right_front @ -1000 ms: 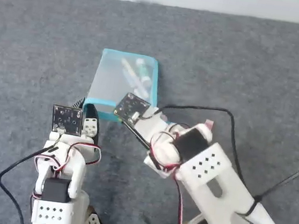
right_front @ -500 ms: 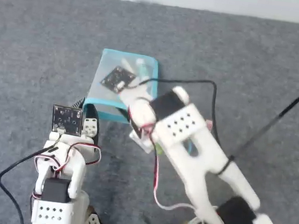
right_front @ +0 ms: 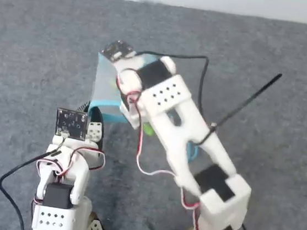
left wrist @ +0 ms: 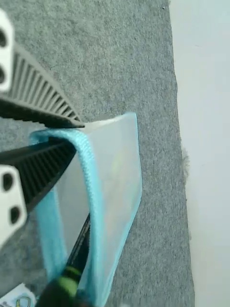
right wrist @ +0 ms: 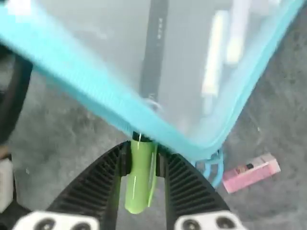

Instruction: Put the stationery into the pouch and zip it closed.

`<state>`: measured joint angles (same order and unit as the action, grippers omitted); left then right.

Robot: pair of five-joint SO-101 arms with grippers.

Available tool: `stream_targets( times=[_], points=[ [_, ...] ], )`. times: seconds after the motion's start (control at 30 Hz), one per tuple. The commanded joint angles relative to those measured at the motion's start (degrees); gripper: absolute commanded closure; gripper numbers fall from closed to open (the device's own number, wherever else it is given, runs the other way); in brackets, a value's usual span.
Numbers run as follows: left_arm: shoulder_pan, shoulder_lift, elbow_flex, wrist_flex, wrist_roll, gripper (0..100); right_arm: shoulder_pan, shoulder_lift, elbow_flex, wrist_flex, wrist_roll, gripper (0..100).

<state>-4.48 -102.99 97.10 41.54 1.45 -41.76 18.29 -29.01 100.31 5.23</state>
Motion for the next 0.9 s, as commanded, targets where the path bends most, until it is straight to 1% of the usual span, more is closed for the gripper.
stream_targets(
  times=[0.0, 0.1, 0.23, 0.87],
  points=[
    [0.6, 0.1, -0.6, -0.1, 0.9, 99, 0.0, 1.3, -8.9, 1.9, -2.6, 99.1],
    [0.6, 0.1, -0.6, -0.1, 0.9, 99, -0.1, 3.2, -12.2, 1.9, -4.0, 99.1],
    [0.6, 0.1, -0.6, -0.2, 0.9, 99, -0.1, 4.8, -14.6, 1.7, -4.0, 99.1],
    [0.6, 0.1, -0.6, -0.1, 0.9, 99, 0.0, 5.9, -14.6, -0.4, -3.7, 99.1]
  ],
)
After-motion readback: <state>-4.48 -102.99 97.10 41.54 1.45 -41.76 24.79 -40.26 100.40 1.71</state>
